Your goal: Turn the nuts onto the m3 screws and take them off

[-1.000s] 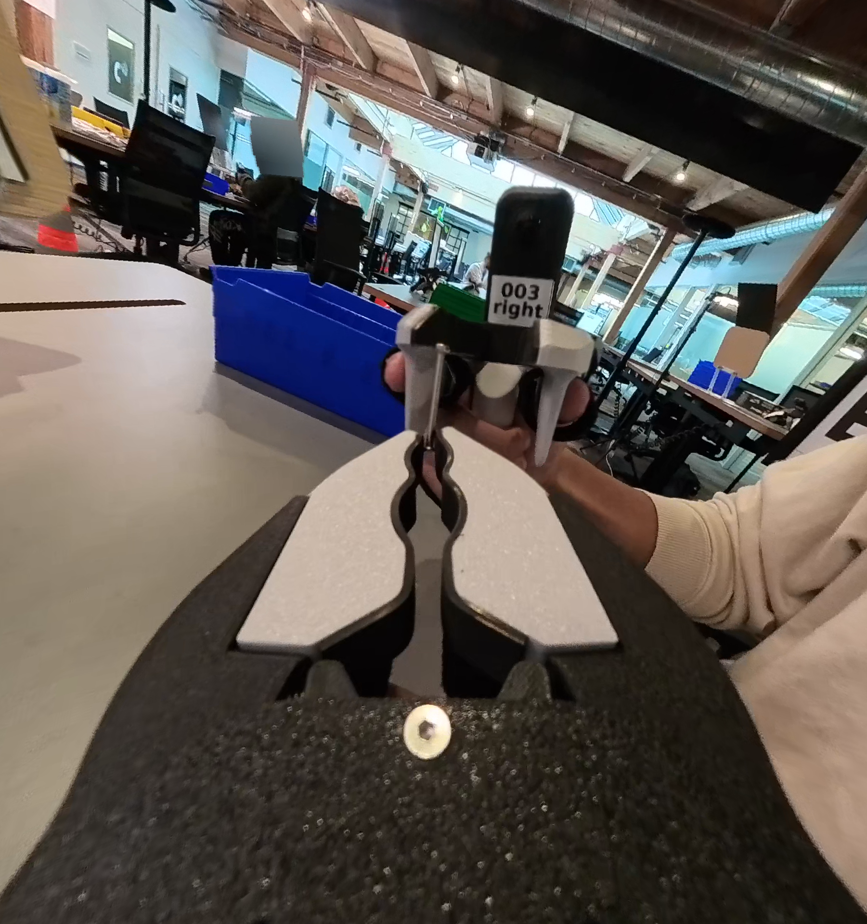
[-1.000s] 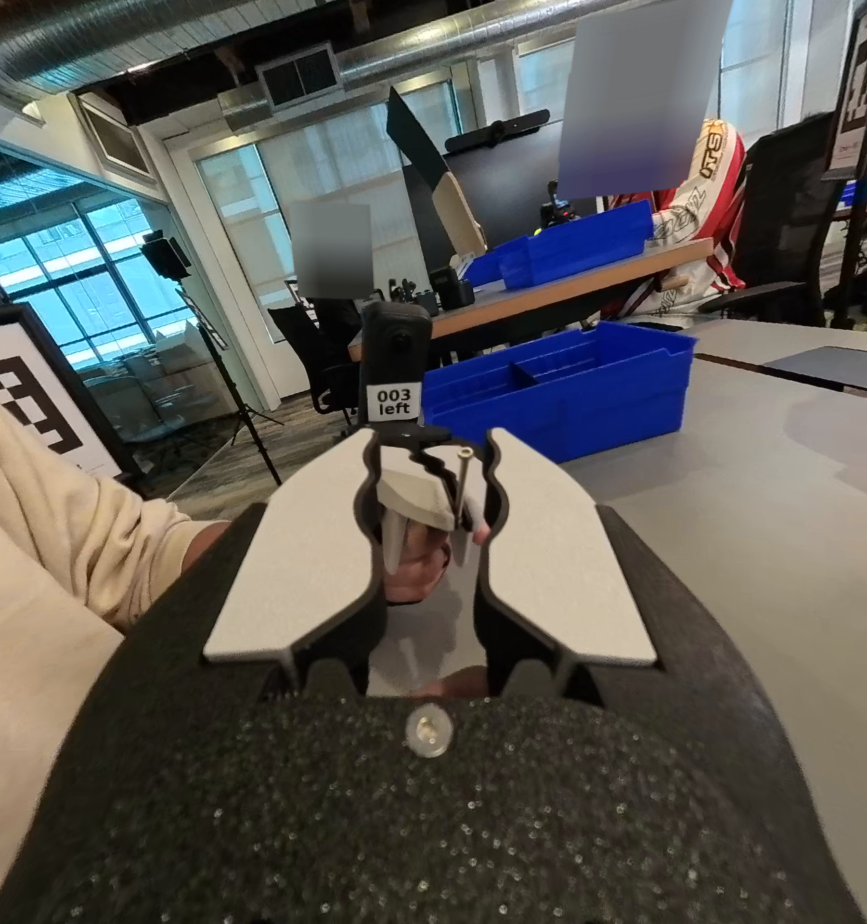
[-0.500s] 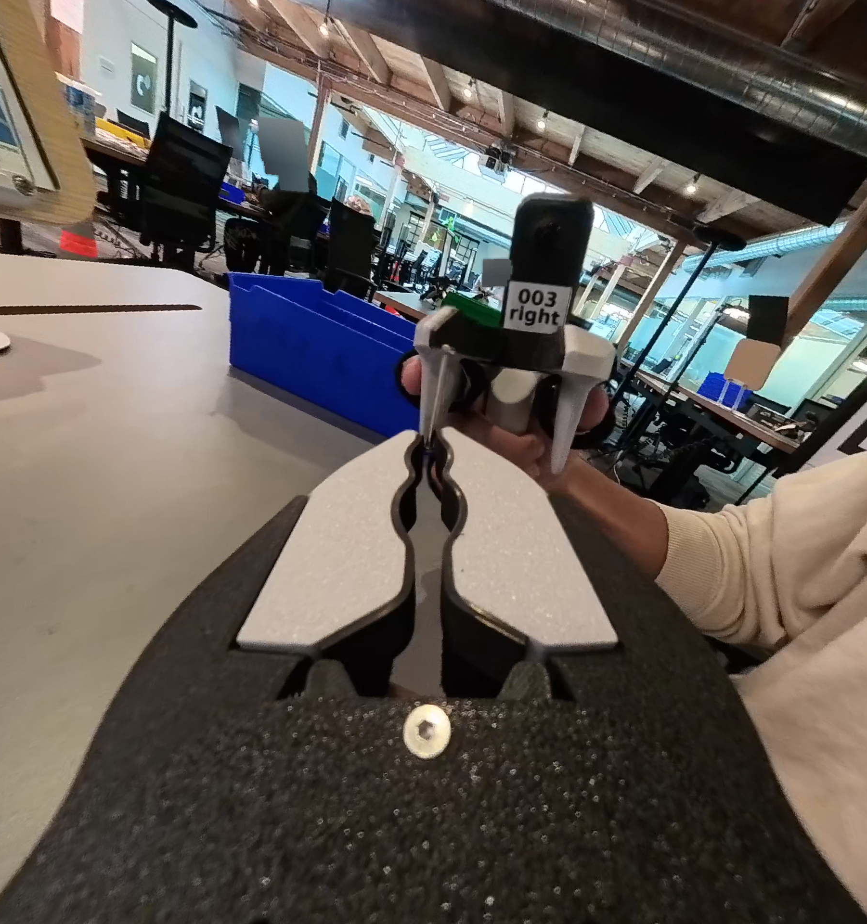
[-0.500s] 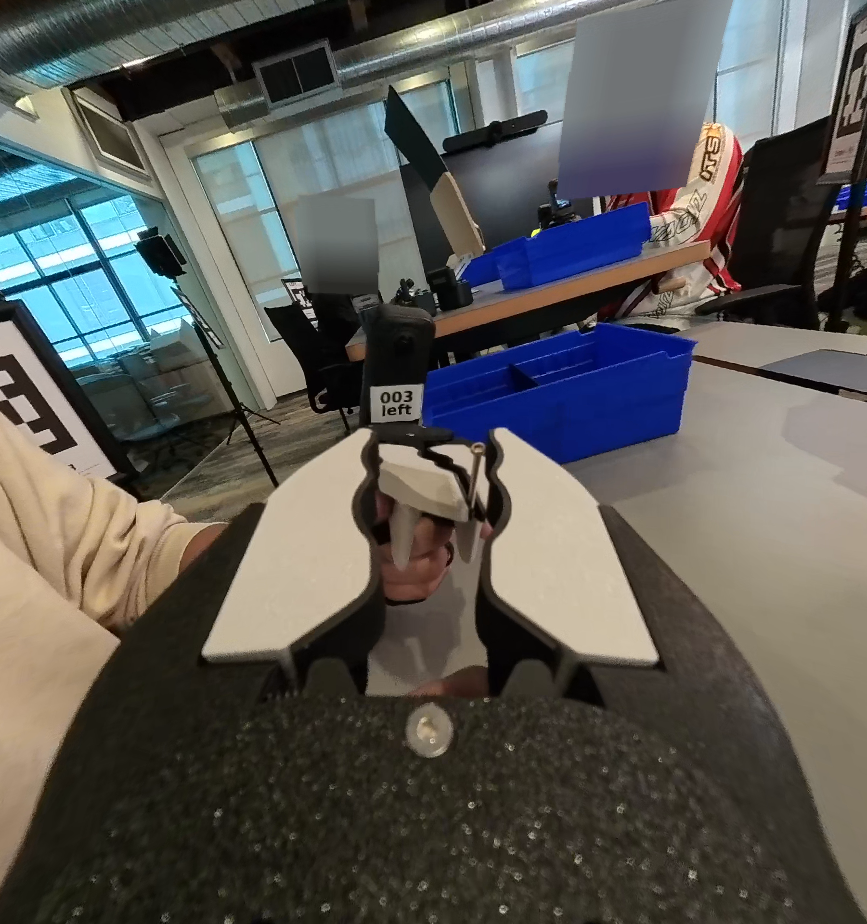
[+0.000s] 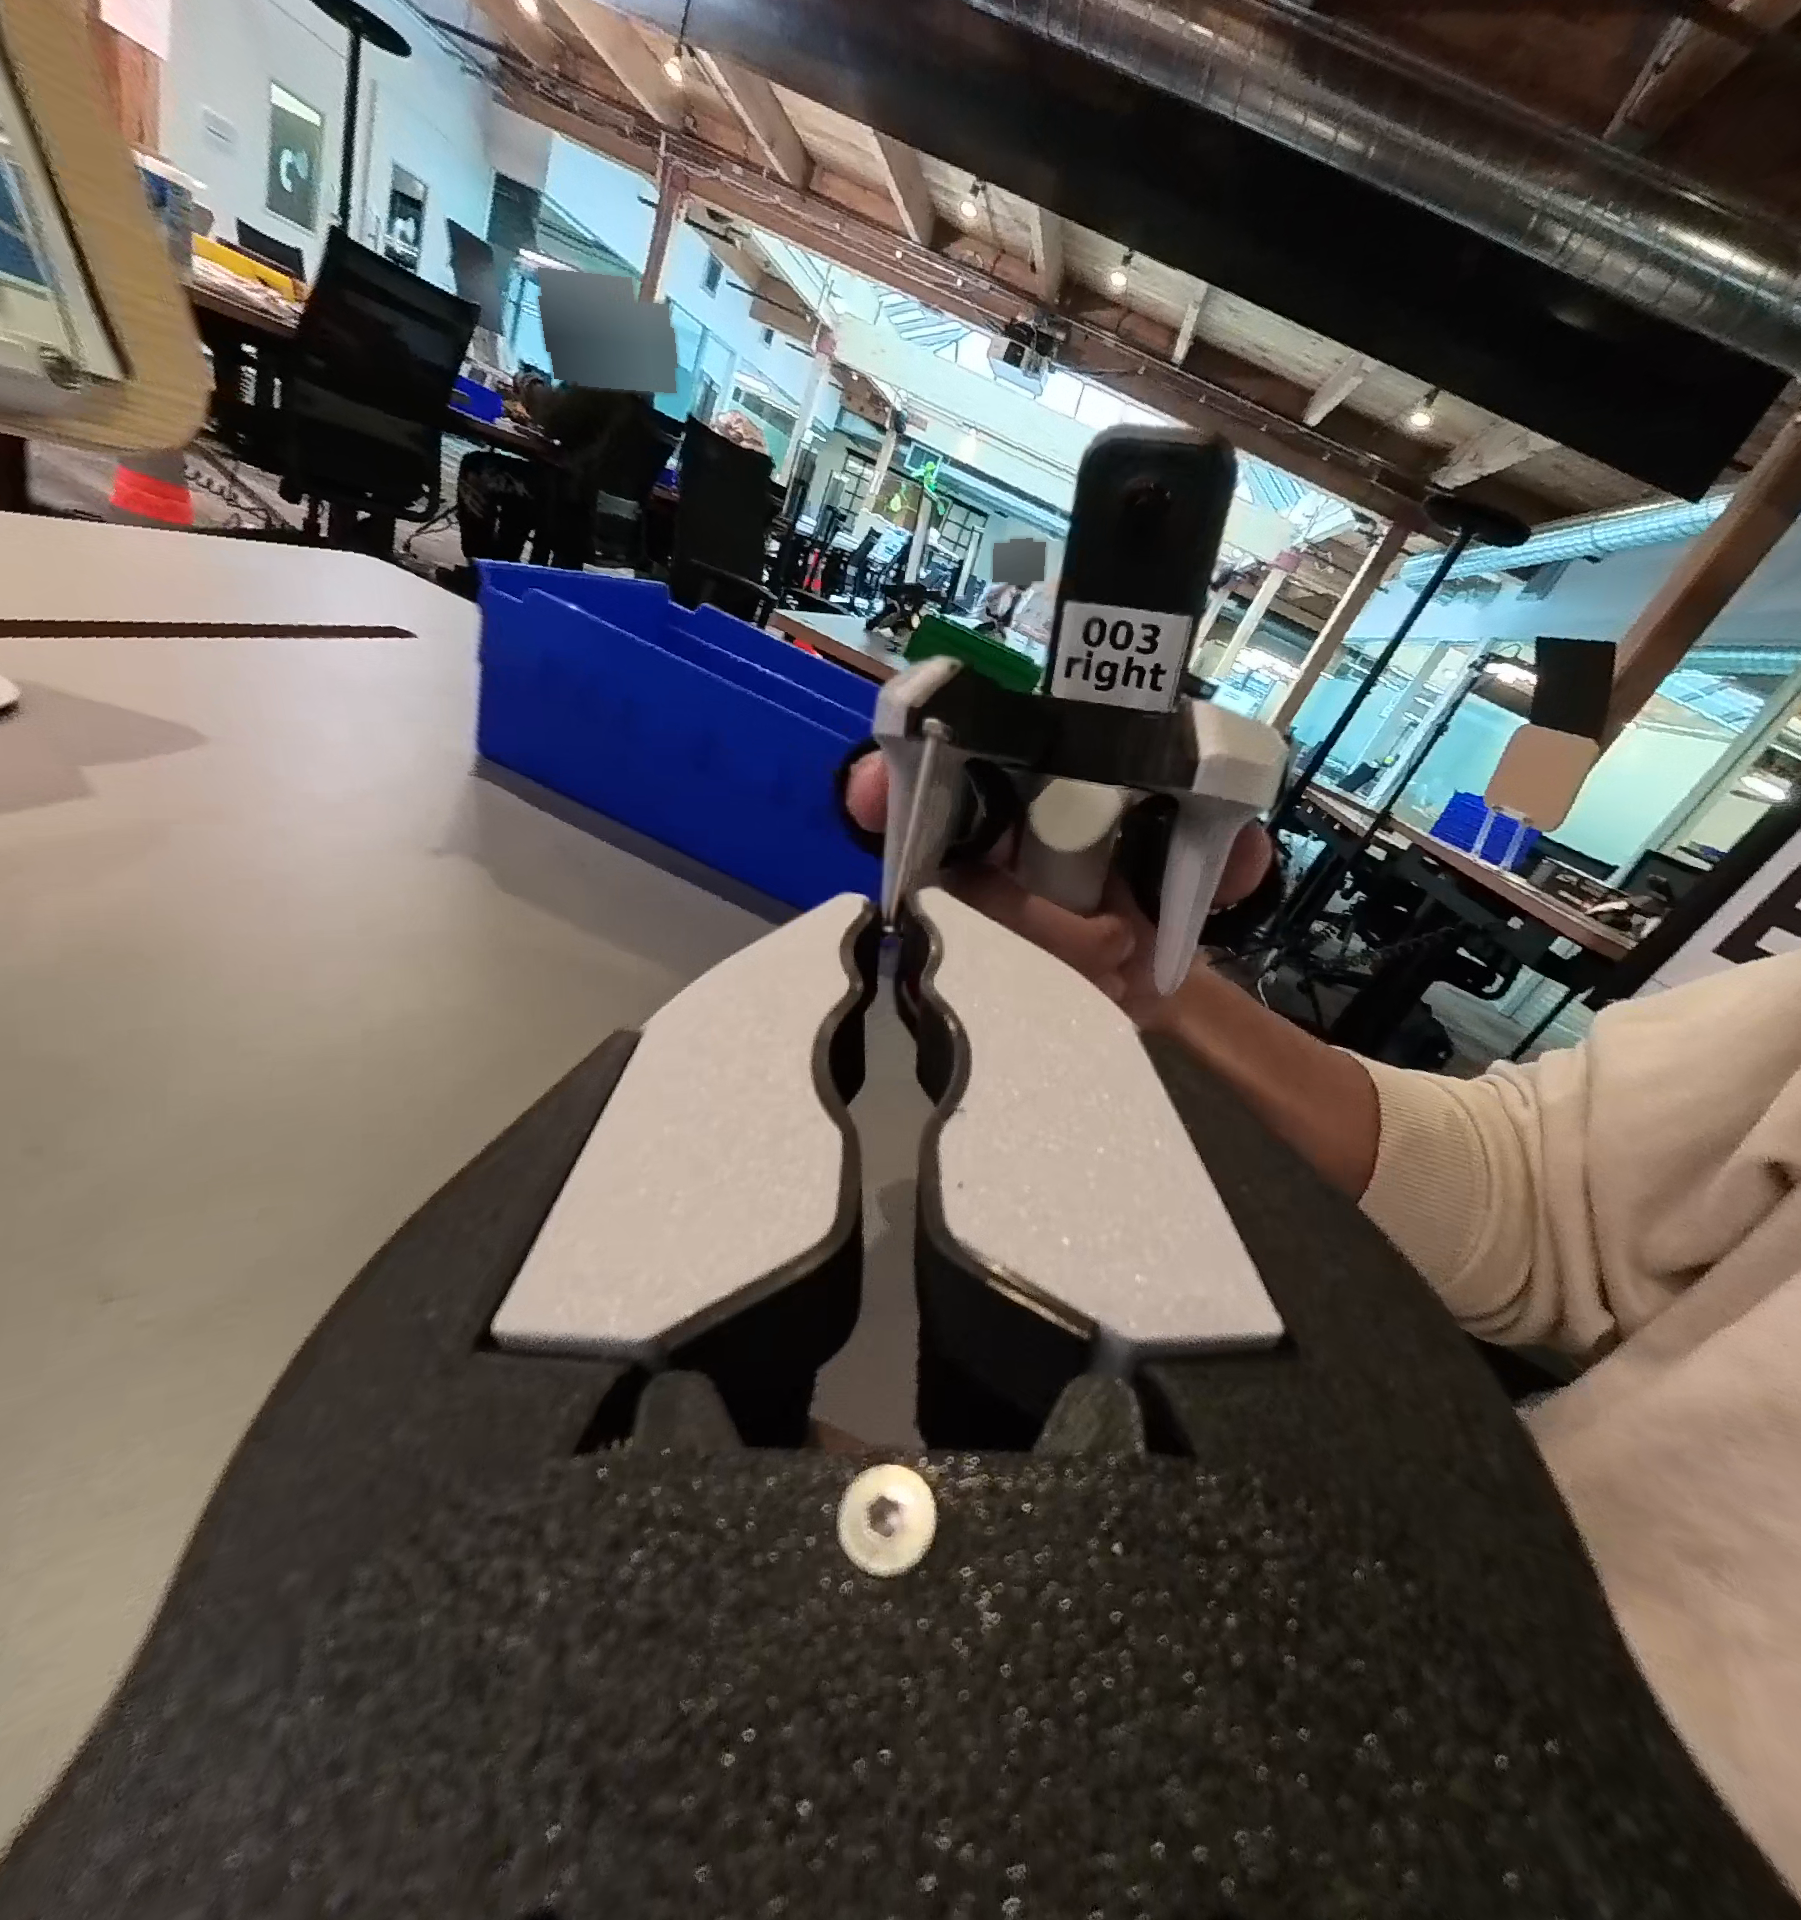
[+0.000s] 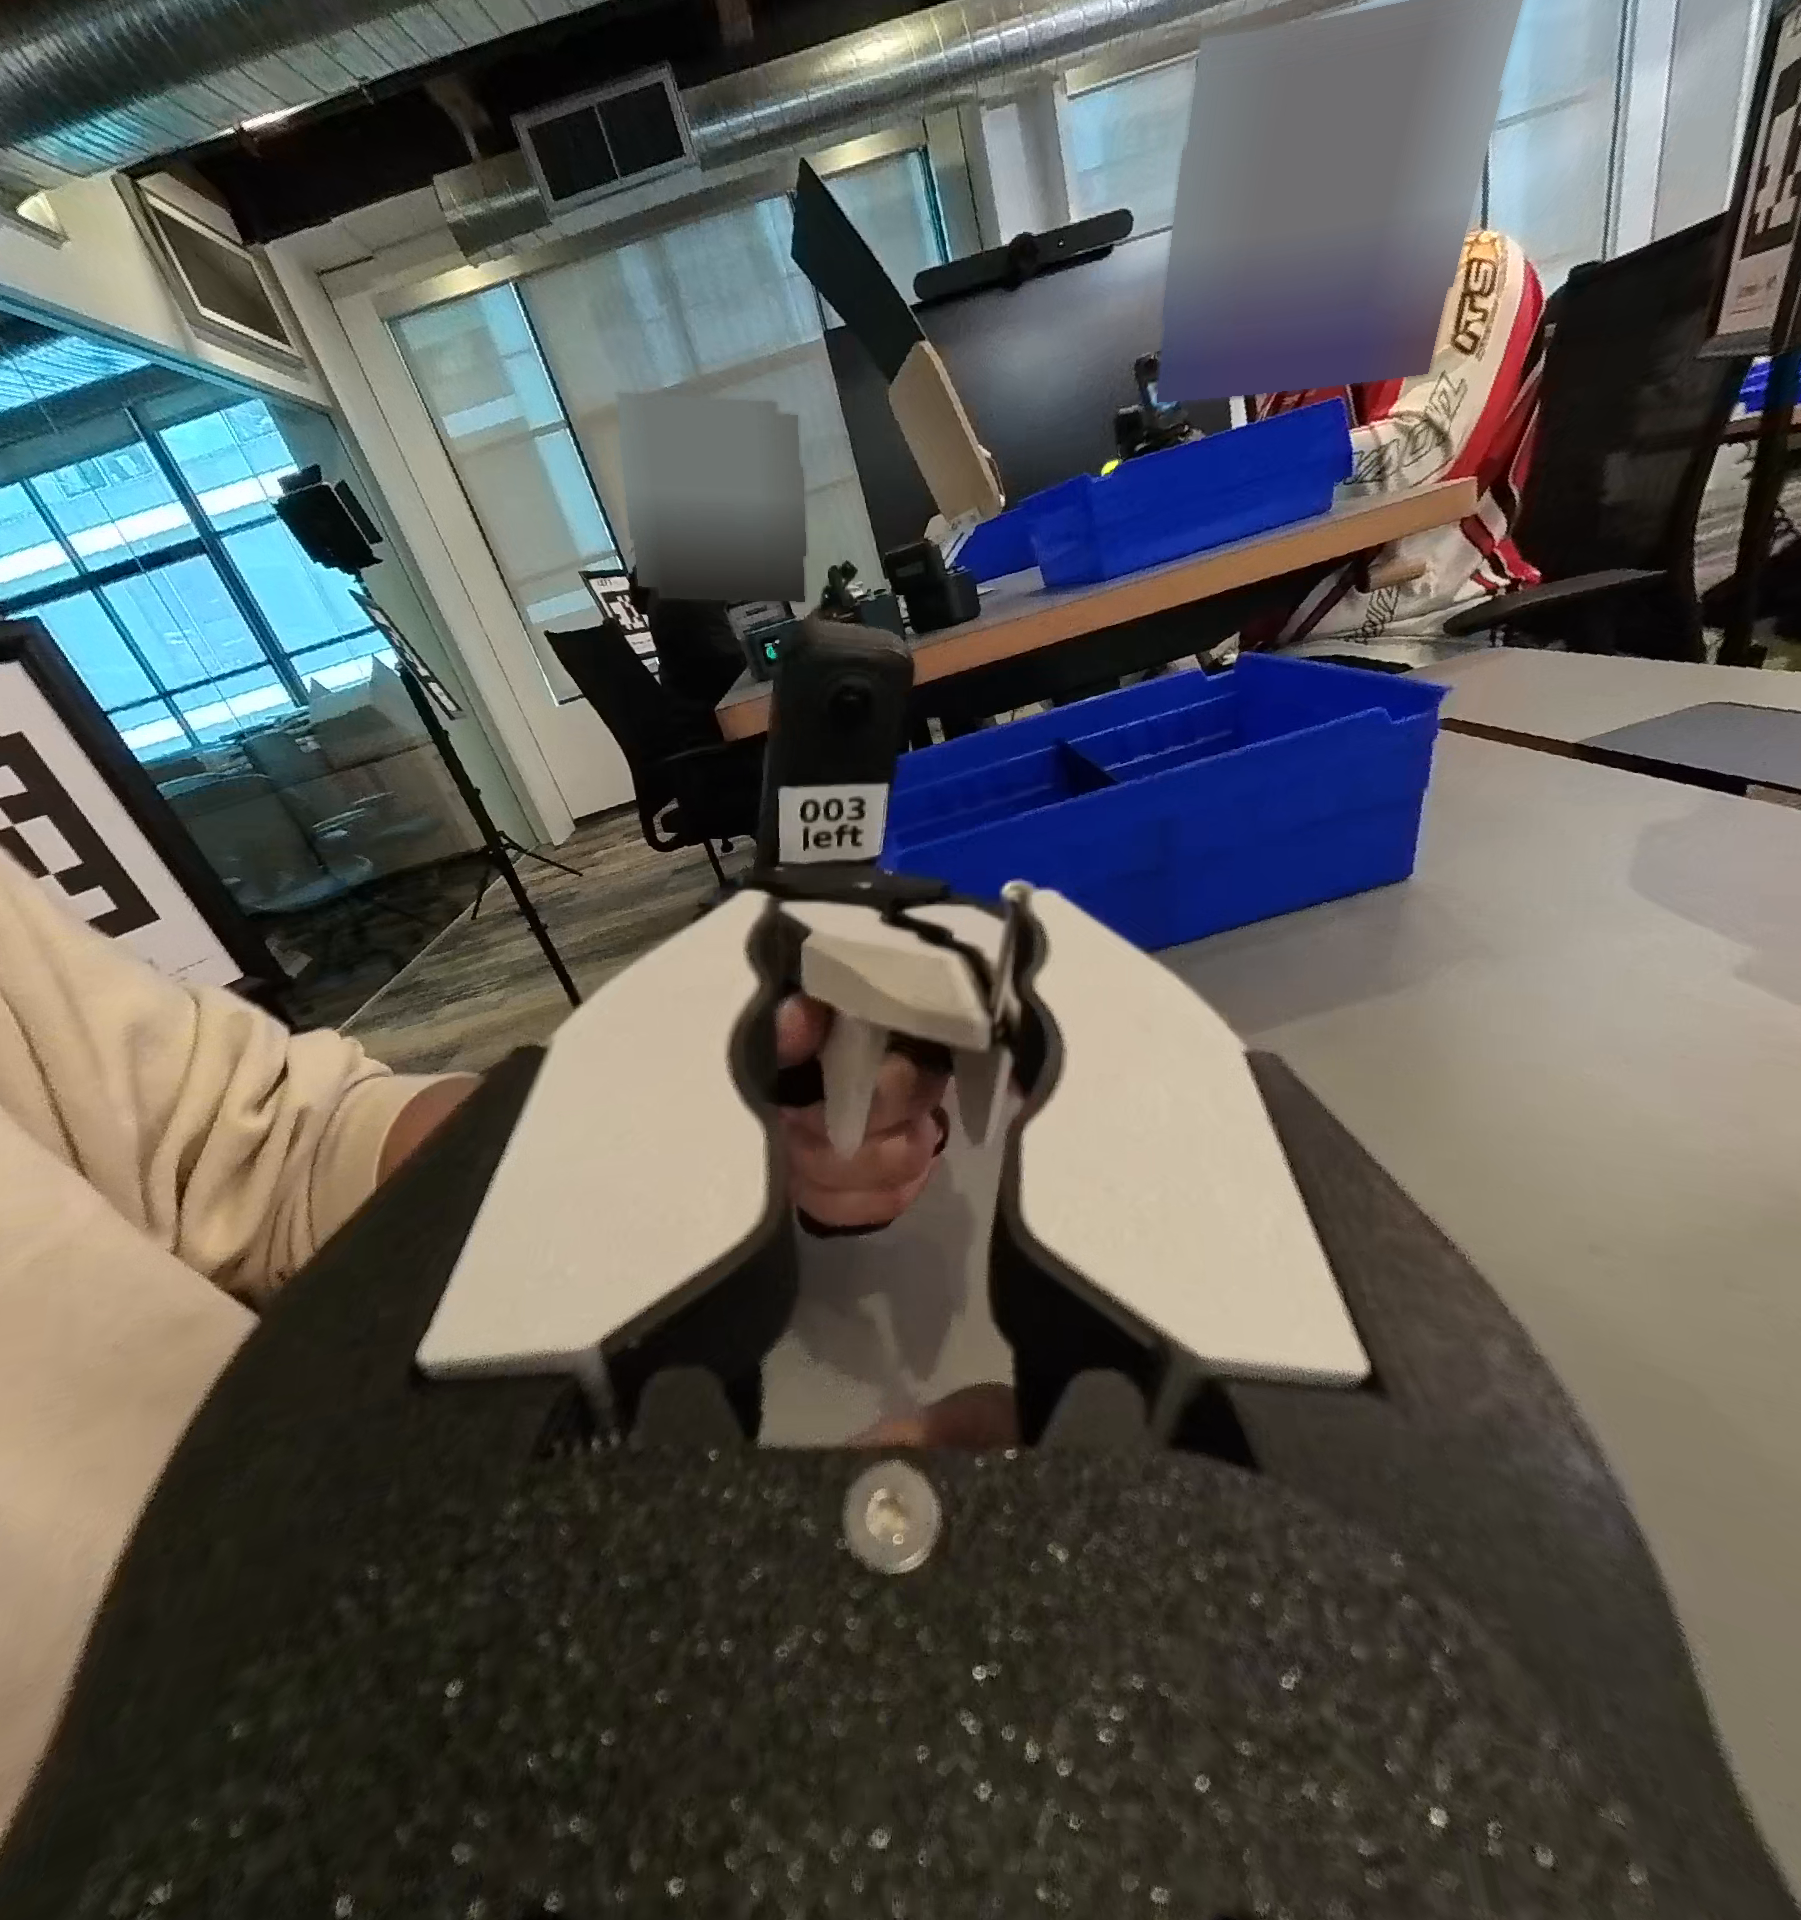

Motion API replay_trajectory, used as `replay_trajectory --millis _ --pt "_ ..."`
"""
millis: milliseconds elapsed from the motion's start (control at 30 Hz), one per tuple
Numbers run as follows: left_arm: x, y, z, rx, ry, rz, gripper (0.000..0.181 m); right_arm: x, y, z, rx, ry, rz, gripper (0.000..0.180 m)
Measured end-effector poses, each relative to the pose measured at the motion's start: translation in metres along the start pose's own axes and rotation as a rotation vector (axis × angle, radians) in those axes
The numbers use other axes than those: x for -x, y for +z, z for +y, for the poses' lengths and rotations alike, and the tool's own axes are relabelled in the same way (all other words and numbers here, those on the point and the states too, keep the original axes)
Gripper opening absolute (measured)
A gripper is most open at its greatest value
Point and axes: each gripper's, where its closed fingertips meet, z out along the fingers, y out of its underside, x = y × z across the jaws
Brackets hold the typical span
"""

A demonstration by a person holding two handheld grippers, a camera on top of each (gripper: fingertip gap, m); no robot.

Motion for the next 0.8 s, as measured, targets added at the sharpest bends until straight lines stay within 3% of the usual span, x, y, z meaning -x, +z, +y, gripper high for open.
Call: replay_trajectory --millis 267,433,567,633,800 --pt "-0.007 0.002 -0.001 -0.002 0.001 0.032 0.003 -0.003 0.001 -0.002 0.003 -0.005 0.011 0.041" --pt "0.005 -0.002 0.001 0.021 0.024 -0.033 0.003 -0.005 -0.004 0.001 0.031 -0.040 0.033 0.033" --pt "0.024 -0.008 0.017 0.212 0.279 -0.217 0.003 -0.027 -0.021 0.014 0.299 -0.208 0.177 0.021" --pt "0.026 -0.008 0.022 0.284 0.383 -0.266 0.004 -0.034 -0.028 0.017 0.434 -0.296 0.228 0.023" --pt "0.029 -0.008 0.028 0.355 0.507 -0.325 0.004 -0.039 -0.026 0.028 0.610 -0.299 0.224 0.027"
